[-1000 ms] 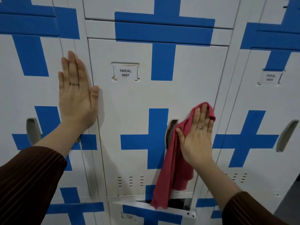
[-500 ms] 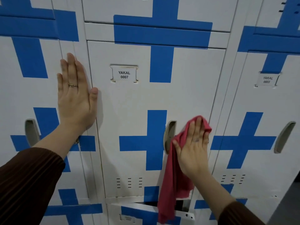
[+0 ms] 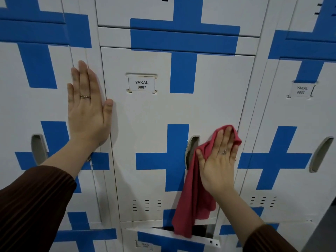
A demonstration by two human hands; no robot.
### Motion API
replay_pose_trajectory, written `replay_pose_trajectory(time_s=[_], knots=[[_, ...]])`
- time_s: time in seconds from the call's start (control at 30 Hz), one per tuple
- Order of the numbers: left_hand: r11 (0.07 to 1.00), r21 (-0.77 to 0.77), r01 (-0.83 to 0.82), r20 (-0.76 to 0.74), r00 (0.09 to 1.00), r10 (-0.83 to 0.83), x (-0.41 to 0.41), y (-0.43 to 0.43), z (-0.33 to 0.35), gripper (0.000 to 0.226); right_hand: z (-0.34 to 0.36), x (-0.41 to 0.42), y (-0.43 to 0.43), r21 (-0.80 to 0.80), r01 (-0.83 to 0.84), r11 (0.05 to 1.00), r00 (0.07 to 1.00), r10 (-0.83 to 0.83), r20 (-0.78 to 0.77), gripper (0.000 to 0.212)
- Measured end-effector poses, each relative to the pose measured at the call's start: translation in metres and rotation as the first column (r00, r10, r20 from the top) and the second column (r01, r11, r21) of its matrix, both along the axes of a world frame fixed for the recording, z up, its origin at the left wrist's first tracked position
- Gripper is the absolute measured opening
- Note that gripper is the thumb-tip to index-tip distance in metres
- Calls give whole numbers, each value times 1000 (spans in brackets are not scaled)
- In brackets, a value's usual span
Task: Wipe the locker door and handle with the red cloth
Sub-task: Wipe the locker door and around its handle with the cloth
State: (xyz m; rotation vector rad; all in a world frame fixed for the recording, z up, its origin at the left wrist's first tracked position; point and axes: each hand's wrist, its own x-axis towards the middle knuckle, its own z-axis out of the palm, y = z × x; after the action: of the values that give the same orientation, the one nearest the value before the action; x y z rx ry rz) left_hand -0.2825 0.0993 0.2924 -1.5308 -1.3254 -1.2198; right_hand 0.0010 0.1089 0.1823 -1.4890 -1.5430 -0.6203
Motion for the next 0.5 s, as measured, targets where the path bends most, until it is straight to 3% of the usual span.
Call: replay_pose_trajectory(time_s=[0.1,0.33,0.5], knots=[[1000,-3,2,-1,1000,-3,0,0,-1,64,12,-4,0,7,-25,1000,999,26,-46,73],[1000,-1,8,4,1000,-8,-2,2,-1,64,1,3,-1,-1,9,1000,999,-9,36,72],[1000,-16,4,1,1000,-4,-2,3,-1,64,38,-2,3,38,-17,999,999,19,-48,74]])
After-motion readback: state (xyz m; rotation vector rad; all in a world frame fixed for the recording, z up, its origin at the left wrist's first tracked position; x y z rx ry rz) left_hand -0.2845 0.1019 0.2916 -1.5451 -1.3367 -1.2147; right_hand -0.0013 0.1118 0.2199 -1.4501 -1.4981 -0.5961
